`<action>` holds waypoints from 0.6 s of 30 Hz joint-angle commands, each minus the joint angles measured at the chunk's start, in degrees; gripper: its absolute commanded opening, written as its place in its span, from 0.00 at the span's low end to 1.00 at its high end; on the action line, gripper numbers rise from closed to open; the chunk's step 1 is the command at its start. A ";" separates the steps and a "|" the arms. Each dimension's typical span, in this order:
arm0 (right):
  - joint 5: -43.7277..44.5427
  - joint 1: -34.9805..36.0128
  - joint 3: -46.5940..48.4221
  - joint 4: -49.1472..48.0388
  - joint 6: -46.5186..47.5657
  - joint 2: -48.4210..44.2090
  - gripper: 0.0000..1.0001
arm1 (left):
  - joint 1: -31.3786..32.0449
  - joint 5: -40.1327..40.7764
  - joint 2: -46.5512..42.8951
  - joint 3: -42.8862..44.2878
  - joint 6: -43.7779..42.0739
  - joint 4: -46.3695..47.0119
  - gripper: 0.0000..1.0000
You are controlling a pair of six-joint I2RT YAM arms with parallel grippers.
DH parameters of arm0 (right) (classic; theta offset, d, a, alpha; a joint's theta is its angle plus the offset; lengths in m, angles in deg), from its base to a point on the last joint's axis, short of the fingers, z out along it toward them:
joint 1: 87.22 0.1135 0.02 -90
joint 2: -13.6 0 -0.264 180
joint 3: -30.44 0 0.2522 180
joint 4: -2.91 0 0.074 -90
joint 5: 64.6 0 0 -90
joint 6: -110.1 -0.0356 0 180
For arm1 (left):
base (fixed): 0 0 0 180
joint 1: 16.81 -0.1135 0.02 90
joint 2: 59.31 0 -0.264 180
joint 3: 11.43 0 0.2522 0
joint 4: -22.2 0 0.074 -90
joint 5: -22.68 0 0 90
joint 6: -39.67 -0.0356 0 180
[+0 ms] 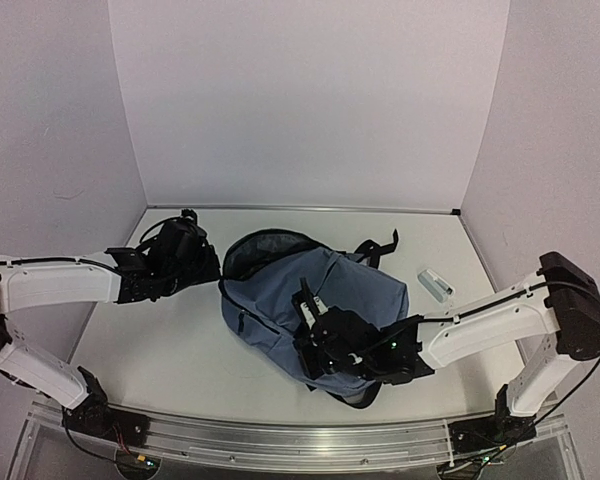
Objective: Pack the student bag
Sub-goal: Zip the student bag at the center of the board.
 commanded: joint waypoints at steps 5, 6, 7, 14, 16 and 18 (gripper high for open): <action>-2.93 0.87 -0.16 3.85 -0.03 -3.27 0.02 | -1.35 -13.87 -4.74 -3.63 -14.19 9.87 0.00; -2.66 0.89 0.27 4.06 -0.27 -3.53 0.07 | -1.35 -16.44 -5.90 -4.64 -14.75 9.34 0.04; -2.28 0.87 0.72 4.31 -0.49 -3.74 0.14 | -1.36 -18.32 -6.96 -5.53 -14.96 8.49 0.11; -1.70 0.88 4.81 10.77 0.21 -5.43 0.40 | -1.27 -22.25 -16.01 -12.13 -10.46 0.30 0.54; -1.43 1.36 6.48 12.79 1.46 -5.69 0.46 | -1.31 -19.29 -19.64 -14.07 -8.05 -1.40 0.65; -0.62 2.03 8.54 14.38 2.89 -5.70 0.53 | -1.32 -15.93 -23.02 -15.38 -5.24 -3.59 0.74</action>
